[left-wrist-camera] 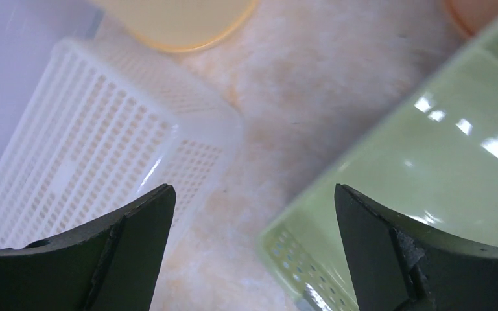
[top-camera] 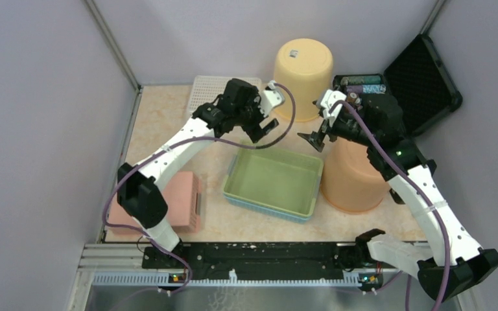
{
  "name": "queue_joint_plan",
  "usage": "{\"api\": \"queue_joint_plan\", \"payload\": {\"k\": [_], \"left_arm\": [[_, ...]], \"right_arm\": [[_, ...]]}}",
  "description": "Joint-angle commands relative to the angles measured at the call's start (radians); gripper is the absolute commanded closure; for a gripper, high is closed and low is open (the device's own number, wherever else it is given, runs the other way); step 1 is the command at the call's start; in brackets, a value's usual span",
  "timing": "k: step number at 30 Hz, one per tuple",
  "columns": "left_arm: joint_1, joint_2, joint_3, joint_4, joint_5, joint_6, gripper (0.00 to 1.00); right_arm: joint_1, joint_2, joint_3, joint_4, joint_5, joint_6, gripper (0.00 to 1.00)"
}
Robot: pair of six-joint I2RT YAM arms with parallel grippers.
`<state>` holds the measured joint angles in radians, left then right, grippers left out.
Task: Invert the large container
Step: Move the container to the corner of the board.
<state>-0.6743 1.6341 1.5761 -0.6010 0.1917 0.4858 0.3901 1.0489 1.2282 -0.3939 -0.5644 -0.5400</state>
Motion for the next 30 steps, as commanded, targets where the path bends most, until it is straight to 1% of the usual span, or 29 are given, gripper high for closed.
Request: {"api": "queue_joint_plan", "payload": {"k": [1,4,7,9,14,23,26,30], "left_arm": [[0.100,0.094,0.115,0.128,-0.120,-0.162,0.01],[0.129,0.182,0.174,0.175,-0.159,-0.179,0.01],[0.131,0.277,0.230,0.216,-0.183,-0.165,0.01],[0.135,0.328,0.263,0.244,-0.226,-0.157,0.01],[0.156,0.441,0.367,0.243,-0.233,-0.190,0.01],[0.184,0.551,0.388,0.355,-0.360,-0.202,0.01],[0.200,0.591,0.402,0.352,-0.380,-0.223,0.01],[0.231,0.623,0.420,0.315,-0.373,-0.270,0.01]], "right_arm": [[-0.014,-0.051,-0.038,0.065,0.013,-0.025,0.01],[-0.020,-0.070,-0.072,0.089,0.018,-0.030,0.01],[-0.025,-0.086,-0.108,0.108,0.021,-0.036,0.01],[-0.026,-0.097,-0.130,0.120,0.022,-0.042,0.01],[-0.028,-0.122,-0.173,0.140,0.026,-0.059,0.01],[-0.028,-0.119,-0.206,0.157,-0.001,-0.057,0.01],[-0.028,-0.118,-0.209,0.159,-0.006,-0.057,0.01],[-0.029,-0.119,-0.213,0.160,-0.009,-0.058,0.01]]}}
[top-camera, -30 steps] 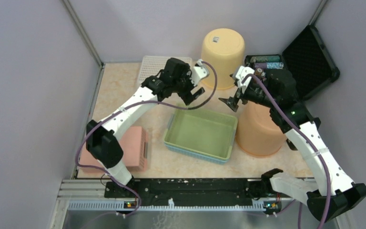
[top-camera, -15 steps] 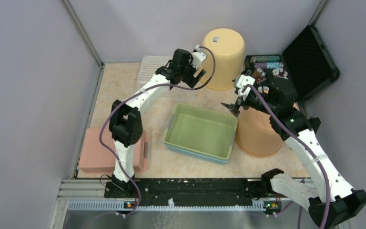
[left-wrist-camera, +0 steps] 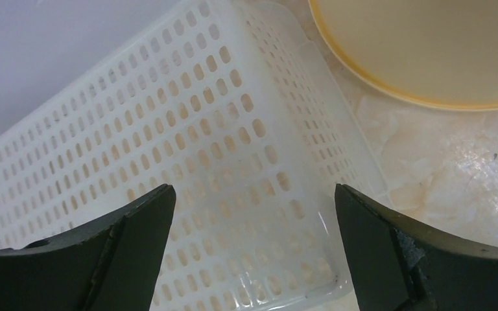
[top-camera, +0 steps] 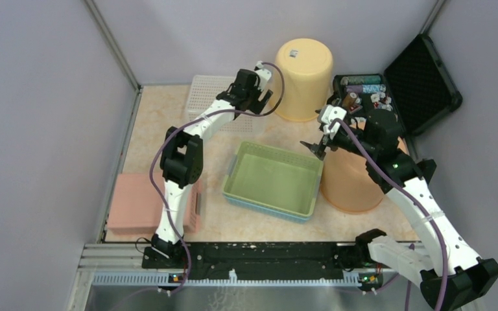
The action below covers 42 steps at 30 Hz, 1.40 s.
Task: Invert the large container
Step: Move the container to the corner of the board.
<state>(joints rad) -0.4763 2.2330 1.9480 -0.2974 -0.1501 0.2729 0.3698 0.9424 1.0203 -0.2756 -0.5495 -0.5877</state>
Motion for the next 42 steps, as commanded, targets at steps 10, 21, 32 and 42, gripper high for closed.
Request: {"api": "queue_joint_plan", "payload": {"k": [10,21,32,42], "left_arm": [[0.143,-0.024,-0.036,-0.024,0.012,-0.161,0.01],[0.249,-0.099,-0.167,0.030,0.077,-0.114,0.02],[0.292,-0.098,-0.168,0.026,0.010,-0.028,0.02],[0.341,-0.077,-0.135,0.011,0.014,-0.041,0.02]], "right_arm": [[-0.008,-0.004,-0.014,0.050,-0.036,-0.008,0.01],[-0.008,0.001,-0.017,0.053,-0.043,-0.001,0.01],[-0.008,0.002,-0.015,0.053,-0.044,0.001,0.01],[-0.008,0.001,-0.015,0.055,-0.042,0.005,0.01]]}}
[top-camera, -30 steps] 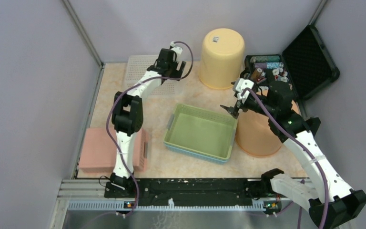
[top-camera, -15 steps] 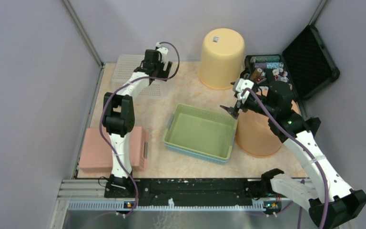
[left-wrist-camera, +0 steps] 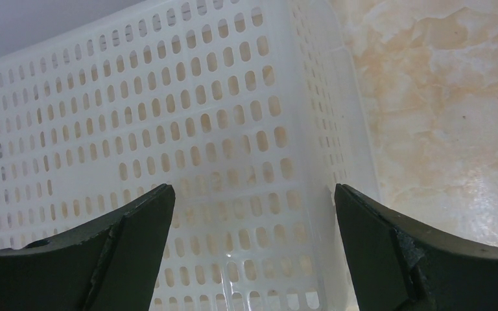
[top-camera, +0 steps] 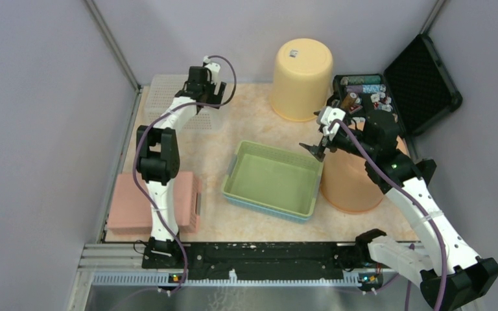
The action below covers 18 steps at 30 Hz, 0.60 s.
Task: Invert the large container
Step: Move the container to the corner of the board.
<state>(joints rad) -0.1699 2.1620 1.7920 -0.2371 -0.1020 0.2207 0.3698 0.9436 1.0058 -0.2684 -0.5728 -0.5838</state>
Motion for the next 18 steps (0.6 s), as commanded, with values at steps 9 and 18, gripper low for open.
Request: {"api": "queue_joint_plan", "payload": {"k": [9,18], "left_arm": [[0.047,0.025,0.058,-0.051,-0.039,0.017,0.02],[0.046,-0.076,0.015,-0.023,0.022,0.022,0.01]], "right_arm": [[-0.008,0.003,0.001,0.047,-0.017,0.004,0.01],[-0.008,0.008,-0.003,0.052,-0.015,0.003,0.01]]}}
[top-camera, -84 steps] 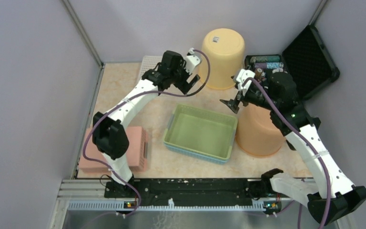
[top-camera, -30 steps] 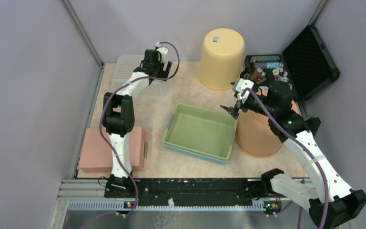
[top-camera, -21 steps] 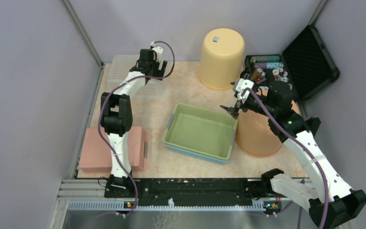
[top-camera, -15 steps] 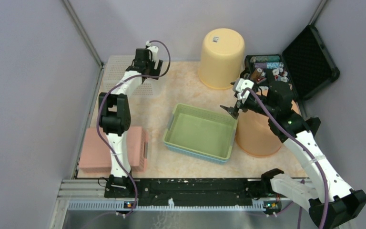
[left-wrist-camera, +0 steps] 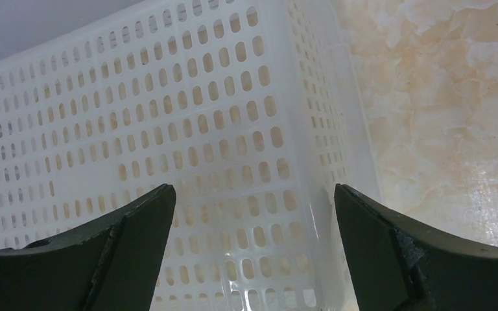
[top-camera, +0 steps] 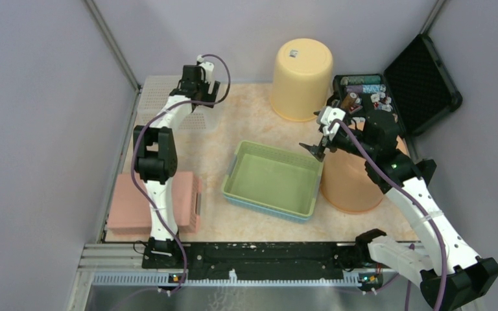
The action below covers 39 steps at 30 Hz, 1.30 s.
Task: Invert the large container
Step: Move the container to the corner of the board, then adjust the container at the center of the board.
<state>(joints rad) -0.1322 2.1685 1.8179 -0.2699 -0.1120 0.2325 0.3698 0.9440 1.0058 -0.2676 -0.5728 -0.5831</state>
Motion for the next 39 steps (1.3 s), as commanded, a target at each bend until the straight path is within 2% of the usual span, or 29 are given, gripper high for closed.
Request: {"api": "queue_joint_plan", "payload": {"k": [1,6,10,15,18,22,27,34,39], "left_arm": [[0.009,-0.107,-0.021,0.011,0.047,0.010,0.01],[0.008,-0.275,-0.099,0.011,0.171,0.041,0.01],[0.008,-0.443,-0.214,-0.022,0.318,0.150,0.01],[0.003,-0.649,-0.397,-0.225,0.558,0.456,0.01],[0.003,-0.789,-0.506,-0.412,0.609,0.655,0.01],[0.003,-0.967,-0.644,-0.615,0.627,0.866,0.01],[0.003,-1.167,-0.734,-0.868,0.654,1.027,0.01],[0.003,-1.294,-0.768,-1.116,0.557,1.053,0.01],[0.003,-1.355,-0.866,-1.143,0.456,1.044,0.01]], "right_arm": [[-0.007,0.009,-0.003,0.051,-0.015,0.002,0.01],[-0.008,0.010,-0.003,0.051,-0.015,0.002,0.01],[-0.008,0.007,-0.005,0.051,-0.014,0.002,0.01],[-0.008,0.002,-0.007,0.054,-0.019,0.002,0.01],[-0.008,0.004,-0.007,0.056,-0.021,0.003,0.01],[-0.008,0.004,-0.007,0.056,-0.021,0.003,0.01],[-0.008,0.007,-0.009,0.060,-0.027,0.008,0.01],[-0.009,0.008,-0.012,0.063,-0.028,0.011,0.01],[-0.008,0.013,-0.012,0.067,-0.032,0.014,0.01]]}}
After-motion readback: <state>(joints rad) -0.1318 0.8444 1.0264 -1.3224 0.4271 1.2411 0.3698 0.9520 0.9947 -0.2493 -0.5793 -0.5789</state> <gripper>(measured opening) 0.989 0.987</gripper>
